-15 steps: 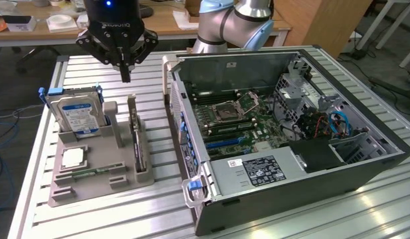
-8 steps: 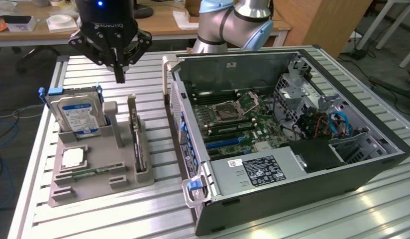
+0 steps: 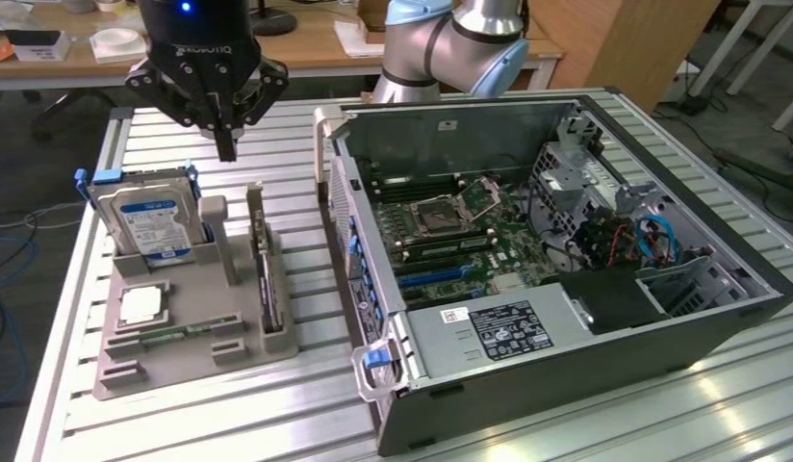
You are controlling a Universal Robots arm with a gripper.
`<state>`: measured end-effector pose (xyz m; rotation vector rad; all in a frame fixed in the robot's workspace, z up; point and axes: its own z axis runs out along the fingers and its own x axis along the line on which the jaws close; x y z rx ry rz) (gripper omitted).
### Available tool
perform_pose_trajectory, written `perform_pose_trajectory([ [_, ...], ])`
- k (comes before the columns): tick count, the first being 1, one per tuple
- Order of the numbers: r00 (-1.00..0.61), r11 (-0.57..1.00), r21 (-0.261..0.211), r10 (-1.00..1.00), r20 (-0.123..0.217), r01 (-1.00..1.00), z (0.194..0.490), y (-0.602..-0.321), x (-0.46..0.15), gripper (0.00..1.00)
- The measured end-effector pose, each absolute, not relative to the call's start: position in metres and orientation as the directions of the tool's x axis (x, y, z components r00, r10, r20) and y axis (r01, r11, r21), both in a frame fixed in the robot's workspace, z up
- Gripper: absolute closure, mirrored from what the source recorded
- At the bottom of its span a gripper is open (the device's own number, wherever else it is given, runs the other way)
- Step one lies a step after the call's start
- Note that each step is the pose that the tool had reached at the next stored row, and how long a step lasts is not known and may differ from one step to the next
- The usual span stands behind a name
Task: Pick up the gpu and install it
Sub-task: 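Pick up the gpu and move the gpu toward the slot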
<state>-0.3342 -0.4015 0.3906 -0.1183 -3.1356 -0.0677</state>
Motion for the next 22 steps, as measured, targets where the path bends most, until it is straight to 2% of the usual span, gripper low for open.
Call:
perform_pose_trajectory([
  [11,-0.997,0.996,0.043,0.075,0.005,0.075,0.3906,-0.4015,-0.3342,0.89],
  [14,-0.997,0.996,0.043,0.075,0.005,0.075,0.3906,-0.4015,-0.3342,0.71],
  [16,-0.997,0.996,0.043,0.075,0.005,0.075,0.3906,-0.4015,-0.3342,0.71],
  [18,-0.997,0.996,0.043,0.075,0.005,0.075,0.3906,-0.4015,-0.3342,0.59],
  [19,-0.997,0.996,0.043,0.075,0.005,0.075,0.3906,-0.4015,-0.3342,0.59],
  [20,-0.997,0.996,0.043,0.075,0.005,0.075,0.3906,-0.4016,-0.3342,0.53],
  [22,-0.998,0.997,0.043,0.070,0.004,0.070,0.3905,-0.4021,-0.3343,0.53],
])
